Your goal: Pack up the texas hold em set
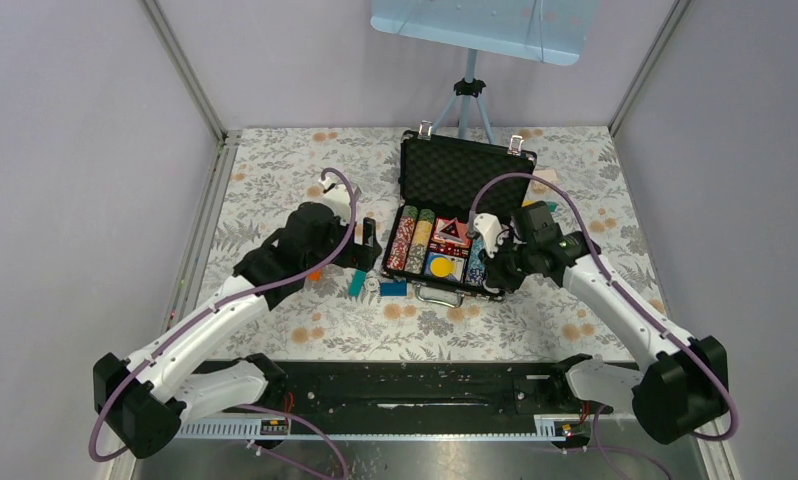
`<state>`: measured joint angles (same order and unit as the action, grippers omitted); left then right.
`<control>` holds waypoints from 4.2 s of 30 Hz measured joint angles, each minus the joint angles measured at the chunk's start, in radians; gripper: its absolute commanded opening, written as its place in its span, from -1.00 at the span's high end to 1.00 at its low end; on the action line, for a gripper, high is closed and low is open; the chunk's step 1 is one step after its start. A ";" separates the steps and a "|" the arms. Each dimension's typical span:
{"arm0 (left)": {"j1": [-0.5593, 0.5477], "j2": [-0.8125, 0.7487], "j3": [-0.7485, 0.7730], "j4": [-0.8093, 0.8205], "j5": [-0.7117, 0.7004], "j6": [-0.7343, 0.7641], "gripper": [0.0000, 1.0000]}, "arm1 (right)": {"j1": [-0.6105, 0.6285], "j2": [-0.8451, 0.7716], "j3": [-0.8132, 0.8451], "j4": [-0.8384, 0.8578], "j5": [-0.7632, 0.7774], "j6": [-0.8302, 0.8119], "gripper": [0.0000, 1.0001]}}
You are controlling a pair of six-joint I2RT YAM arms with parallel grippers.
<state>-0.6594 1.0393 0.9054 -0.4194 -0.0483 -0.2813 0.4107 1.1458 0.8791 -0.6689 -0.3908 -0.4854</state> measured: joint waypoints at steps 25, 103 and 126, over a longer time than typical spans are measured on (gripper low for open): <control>0.012 -0.023 0.000 -0.002 0.000 0.016 -0.63 | -0.006 0.240 0.040 0.008 0.032 -0.209 1.00; 0.052 0.055 -0.005 -0.015 0.023 -0.039 -0.58 | 0.014 -0.193 -0.246 0.530 0.106 -0.156 -0.04; -0.037 0.213 -0.149 0.007 0.017 -0.357 -0.02 | 0.013 -0.268 -0.257 0.625 0.325 0.403 0.11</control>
<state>-0.6968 1.2522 0.7563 -0.4122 -0.0315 -0.6384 0.4236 0.8776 0.6220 -0.0441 -0.0658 -0.0822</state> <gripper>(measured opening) 0.517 0.446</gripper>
